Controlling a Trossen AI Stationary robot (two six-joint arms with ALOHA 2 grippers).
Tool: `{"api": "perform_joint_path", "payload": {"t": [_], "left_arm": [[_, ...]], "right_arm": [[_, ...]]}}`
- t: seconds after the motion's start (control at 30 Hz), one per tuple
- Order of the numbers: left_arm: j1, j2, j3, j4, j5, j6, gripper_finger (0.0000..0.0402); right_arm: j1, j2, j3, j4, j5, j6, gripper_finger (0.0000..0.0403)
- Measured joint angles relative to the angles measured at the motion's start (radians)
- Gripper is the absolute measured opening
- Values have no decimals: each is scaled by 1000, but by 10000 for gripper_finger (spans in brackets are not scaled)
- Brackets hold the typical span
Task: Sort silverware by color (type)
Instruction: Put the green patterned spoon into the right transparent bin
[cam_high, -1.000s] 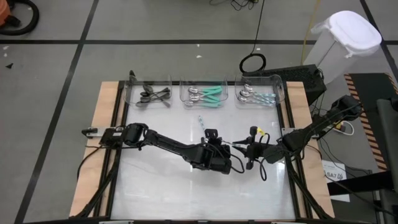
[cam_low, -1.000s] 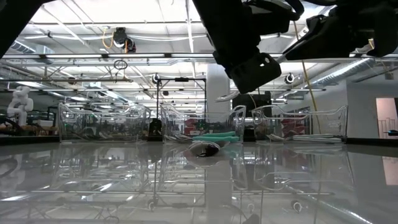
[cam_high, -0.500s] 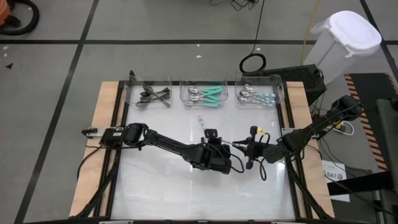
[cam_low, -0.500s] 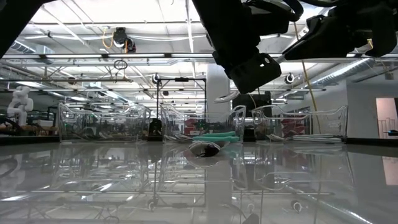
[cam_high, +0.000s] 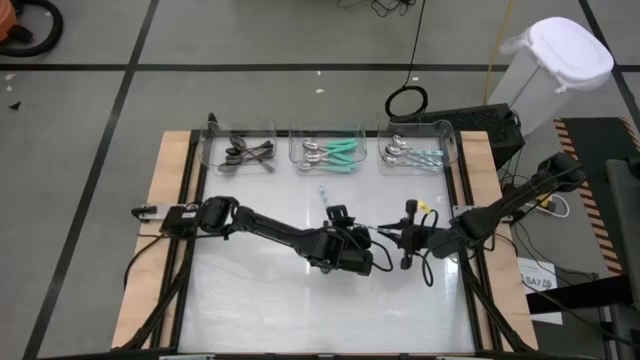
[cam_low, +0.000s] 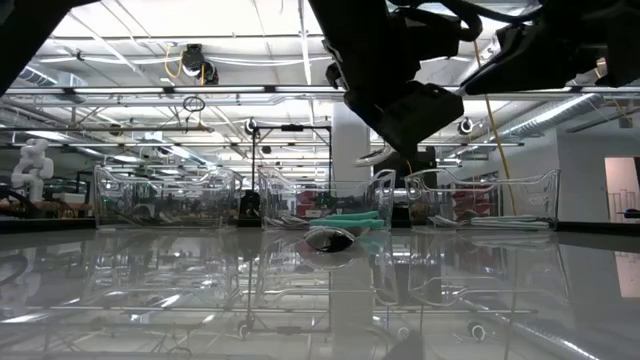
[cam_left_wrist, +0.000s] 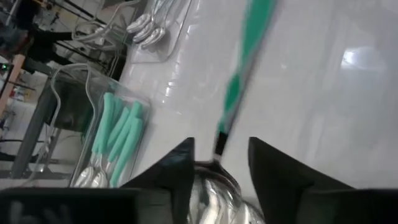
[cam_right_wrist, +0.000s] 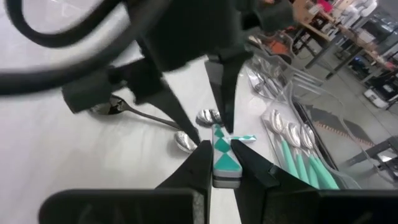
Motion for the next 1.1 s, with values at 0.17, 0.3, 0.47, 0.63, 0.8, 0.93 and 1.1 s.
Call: {"api": "perform_joint_path", "payload": {"t": [0.17, 0.3, 0.47, 0.63, 0.8, 0.93, 1.1], "left_arm": [[-13, 0, 69, -108, 4, -37, 174], [-18, 0, 142, -229, -3, -127, 176], [-22, -1, 196, -338, -15, -218, 176], [-23, 0, 203, -384, -15, -228, 177], [-11, 0, 203, -388, -9, -192, 177], [-1, 0, 203, -388, 2, -175, 177], [12, 0, 203, -388, 43, -155, 177]], "right_arm": [[-49, -133, 0, -124, -70, 15, 34], [-100, -242, 0, -191, -100, -35, 34], [-189, -368, 0, -259, -186, -81, 34], [-280, -461, 0, -335, -235, -123, 34], [-377, -519, 1, -338, -331, -145, 34], [-447, -525, 47, -372, -364, -161, 34], [-532, -511, 162, -463, -357, -190, 34]]}}
